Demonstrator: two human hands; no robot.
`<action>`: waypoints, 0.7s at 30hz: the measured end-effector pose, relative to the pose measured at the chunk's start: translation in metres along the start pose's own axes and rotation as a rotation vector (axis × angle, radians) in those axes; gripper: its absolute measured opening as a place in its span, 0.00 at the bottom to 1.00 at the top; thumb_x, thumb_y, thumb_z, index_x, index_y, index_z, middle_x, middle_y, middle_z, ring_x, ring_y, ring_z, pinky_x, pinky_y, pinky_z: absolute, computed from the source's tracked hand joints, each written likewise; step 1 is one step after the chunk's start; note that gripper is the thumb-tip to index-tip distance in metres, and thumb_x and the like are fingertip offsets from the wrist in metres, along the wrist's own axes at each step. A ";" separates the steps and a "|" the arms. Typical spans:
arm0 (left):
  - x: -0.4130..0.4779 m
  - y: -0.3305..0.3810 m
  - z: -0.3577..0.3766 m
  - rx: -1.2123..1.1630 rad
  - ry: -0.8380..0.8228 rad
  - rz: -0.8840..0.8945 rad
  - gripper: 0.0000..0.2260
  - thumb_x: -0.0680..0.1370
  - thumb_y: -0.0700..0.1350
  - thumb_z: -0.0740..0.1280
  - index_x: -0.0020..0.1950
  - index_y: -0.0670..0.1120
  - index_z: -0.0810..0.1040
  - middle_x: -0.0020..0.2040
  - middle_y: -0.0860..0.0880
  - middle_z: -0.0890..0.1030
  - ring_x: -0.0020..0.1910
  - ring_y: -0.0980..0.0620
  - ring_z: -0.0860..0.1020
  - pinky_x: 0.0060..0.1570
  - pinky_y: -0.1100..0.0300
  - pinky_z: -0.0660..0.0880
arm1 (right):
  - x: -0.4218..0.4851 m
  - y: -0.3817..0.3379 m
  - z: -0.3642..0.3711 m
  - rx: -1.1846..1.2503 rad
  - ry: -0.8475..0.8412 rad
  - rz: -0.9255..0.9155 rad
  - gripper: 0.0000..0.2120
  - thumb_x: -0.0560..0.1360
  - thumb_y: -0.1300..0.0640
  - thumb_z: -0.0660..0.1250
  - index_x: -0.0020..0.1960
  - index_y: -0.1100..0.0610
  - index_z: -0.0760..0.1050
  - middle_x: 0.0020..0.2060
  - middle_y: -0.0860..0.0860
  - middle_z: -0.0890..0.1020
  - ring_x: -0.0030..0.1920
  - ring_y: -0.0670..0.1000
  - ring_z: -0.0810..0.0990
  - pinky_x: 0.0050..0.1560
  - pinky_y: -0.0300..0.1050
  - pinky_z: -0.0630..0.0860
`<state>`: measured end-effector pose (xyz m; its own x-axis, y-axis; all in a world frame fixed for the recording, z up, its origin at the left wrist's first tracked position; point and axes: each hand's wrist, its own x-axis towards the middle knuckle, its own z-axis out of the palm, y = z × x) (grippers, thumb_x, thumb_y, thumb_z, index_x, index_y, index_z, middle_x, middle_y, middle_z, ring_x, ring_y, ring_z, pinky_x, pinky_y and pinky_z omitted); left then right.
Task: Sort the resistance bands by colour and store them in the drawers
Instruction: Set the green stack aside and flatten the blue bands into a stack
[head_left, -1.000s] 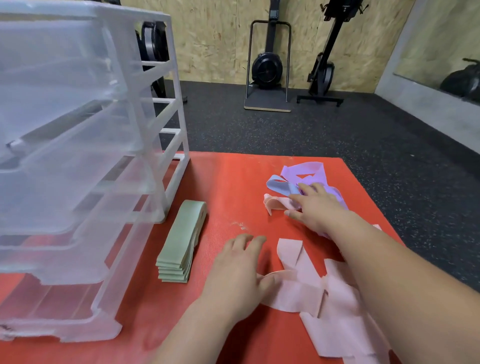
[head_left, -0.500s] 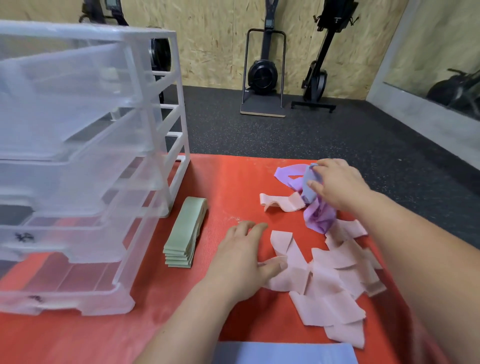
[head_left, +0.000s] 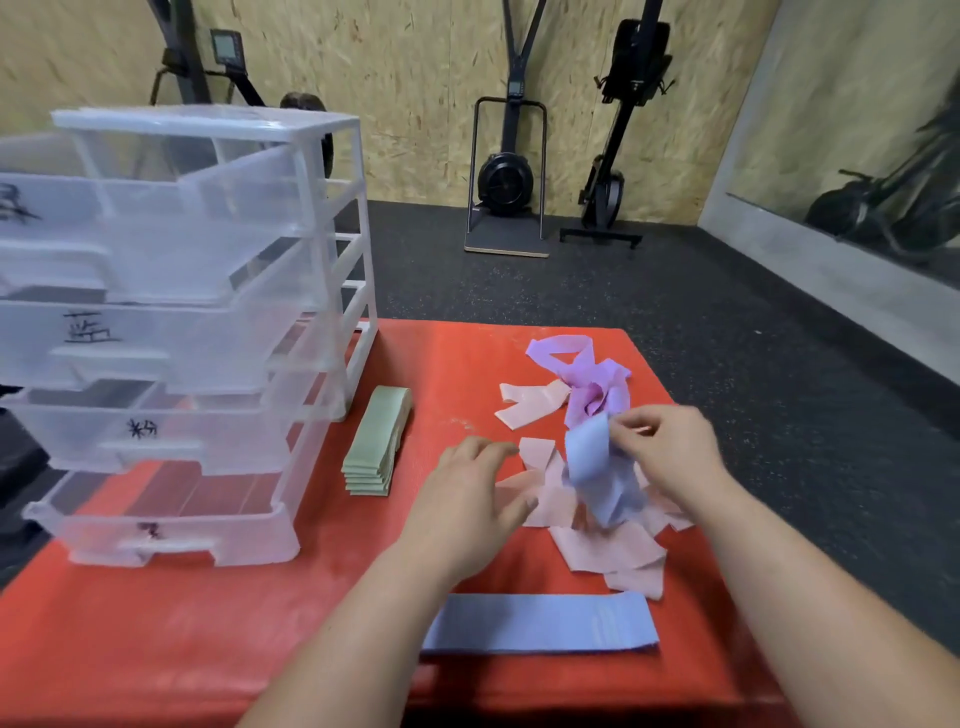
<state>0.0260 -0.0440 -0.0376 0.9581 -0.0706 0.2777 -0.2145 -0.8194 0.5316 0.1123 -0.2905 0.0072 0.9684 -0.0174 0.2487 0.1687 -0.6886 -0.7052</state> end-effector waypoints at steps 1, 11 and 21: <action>-0.004 0.001 0.000 -0.001 -0.013 -0.005 0.25 0.80 0.60 0.70 0.76 0.55 0.73 0.70 0.53 0.74 0.69 0.49 0.71 0.68 0.55 0.70 | -0.010 0.006 0.006 0.044 0.004 0.014 0.09 0.76 0.53 0.75 0.37 0.49 0.85 0.34 0.40 0.86 0.42 0.46 0.84 0.50 0.48 0.77; -0.007 0.004 0.000 -0.067 0.032 -0.012 0.19 0.80 0.57 0.70 0.71 0.55 0.78 0.67 0.55 0.77 0.65 0.52 0.76 0.66 0.54 0.73 | -0.042 0.024 0.029 0.347 -0.009 0.125 0.04 0.71 0.53 0.81 0.41 0.51 0.86 0.38 0.48 0.87 0.40 0.48 0.84 0.51 0.57 0.82; 0.025 0.006 0.012 -0.467 0.022 -0.099 0.19 0.80 0.54 0.75 0.70 0.58 0.79 0.58 0.61 0.83 0.53 0.65 0.81 0.49 0.71 0.75 | -0.032 -0.007 0.044 0.522 -0.228 -0.099 0.21 0.71 0.72 0.76 0.58 0.52 0.80 0.50 0.48 0.88 0.53 0.48 0.87 0.55 0.44 0.83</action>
<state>0.0509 -0.0576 -0.0366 0.9749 0.0110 0.2222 -0.1901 -0.4779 0.8576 0.0883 -0.2530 -0.0254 0.9487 0.2255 0.2216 0.2727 -0.2290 -0.9344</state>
